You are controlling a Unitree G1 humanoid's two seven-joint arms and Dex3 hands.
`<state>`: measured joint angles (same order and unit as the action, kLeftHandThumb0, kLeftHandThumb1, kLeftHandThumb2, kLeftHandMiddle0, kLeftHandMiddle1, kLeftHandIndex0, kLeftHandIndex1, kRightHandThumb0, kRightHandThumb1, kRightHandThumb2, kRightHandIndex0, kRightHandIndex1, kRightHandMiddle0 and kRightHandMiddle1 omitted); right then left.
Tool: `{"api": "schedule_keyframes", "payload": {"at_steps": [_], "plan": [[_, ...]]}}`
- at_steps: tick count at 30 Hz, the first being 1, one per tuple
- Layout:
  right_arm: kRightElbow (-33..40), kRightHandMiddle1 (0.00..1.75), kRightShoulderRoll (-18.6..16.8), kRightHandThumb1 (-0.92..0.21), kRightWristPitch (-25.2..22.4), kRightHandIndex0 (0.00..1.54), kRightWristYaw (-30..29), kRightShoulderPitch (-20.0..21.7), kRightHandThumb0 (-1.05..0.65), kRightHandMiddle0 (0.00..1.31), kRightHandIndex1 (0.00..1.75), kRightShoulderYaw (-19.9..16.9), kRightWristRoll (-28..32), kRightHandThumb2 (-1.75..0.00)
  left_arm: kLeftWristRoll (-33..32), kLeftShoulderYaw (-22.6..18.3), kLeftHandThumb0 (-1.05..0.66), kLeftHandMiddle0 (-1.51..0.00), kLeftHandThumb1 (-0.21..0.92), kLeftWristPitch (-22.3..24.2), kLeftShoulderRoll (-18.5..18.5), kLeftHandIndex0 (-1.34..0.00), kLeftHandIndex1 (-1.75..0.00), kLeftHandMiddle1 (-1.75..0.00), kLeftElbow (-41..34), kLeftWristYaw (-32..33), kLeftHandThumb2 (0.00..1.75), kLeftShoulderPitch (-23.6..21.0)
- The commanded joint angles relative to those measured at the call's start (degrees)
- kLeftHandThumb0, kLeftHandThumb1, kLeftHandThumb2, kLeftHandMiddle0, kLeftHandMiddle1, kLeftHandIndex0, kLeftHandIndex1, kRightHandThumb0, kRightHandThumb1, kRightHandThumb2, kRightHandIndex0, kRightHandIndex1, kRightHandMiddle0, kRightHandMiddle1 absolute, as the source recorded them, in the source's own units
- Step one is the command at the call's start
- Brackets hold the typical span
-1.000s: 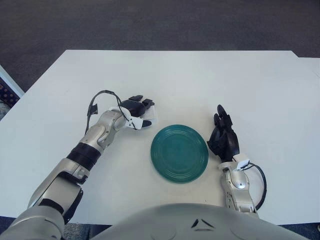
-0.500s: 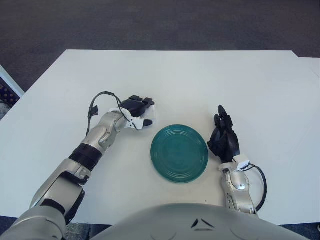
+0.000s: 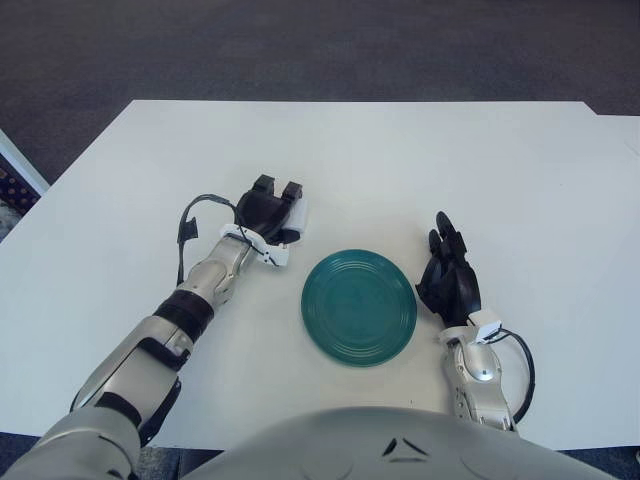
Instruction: Put the charger into the plate.
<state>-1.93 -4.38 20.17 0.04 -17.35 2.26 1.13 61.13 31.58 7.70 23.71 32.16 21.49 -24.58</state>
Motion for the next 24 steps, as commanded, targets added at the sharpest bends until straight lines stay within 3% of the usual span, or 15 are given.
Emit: {"api": "schedule_keyframes", "payload": {"at_steps": [1, 11, 24], "plan": [[-1.1, 0.1, 0.2, -0.92, -3.0, 0.0, 0.6, -2.2, -0.95, 0.0, 0.0, -0.6, 1.6, -0.9, 1.8, 1.9, -0.06, -0.53, 0.34, -0.1, -0.4, -0.53, -1.74, -1.64, 2.4, 3.9, 1.25, 0.4], [-0.4, 0.12, -0.2, -0.92, -3.0, 0.0, 1.4, -2.1, -0.95, 0.0, 0.0, -1.6, 3.8, -0.91, 1.4, 3.0, 0.0, -0.62, 0.31, 0.0, -0.6, -0.49, -1.75, -1.58, 1.8, 6.2, 1.27, 0.4], [-0.8, 0.14, -1.1, -0.92, -2.2, 0.0, -0.9, -1.7, -0.94, 0.0, 0.0, -2.4, 2.6, -0.91, -6.6, -0.7, 0.0, -0.72, 0.21, -2.5, -2.5, -0.47, -1.75, -1.65, 0.6, 3.3, 1.41, 1.0]]}}
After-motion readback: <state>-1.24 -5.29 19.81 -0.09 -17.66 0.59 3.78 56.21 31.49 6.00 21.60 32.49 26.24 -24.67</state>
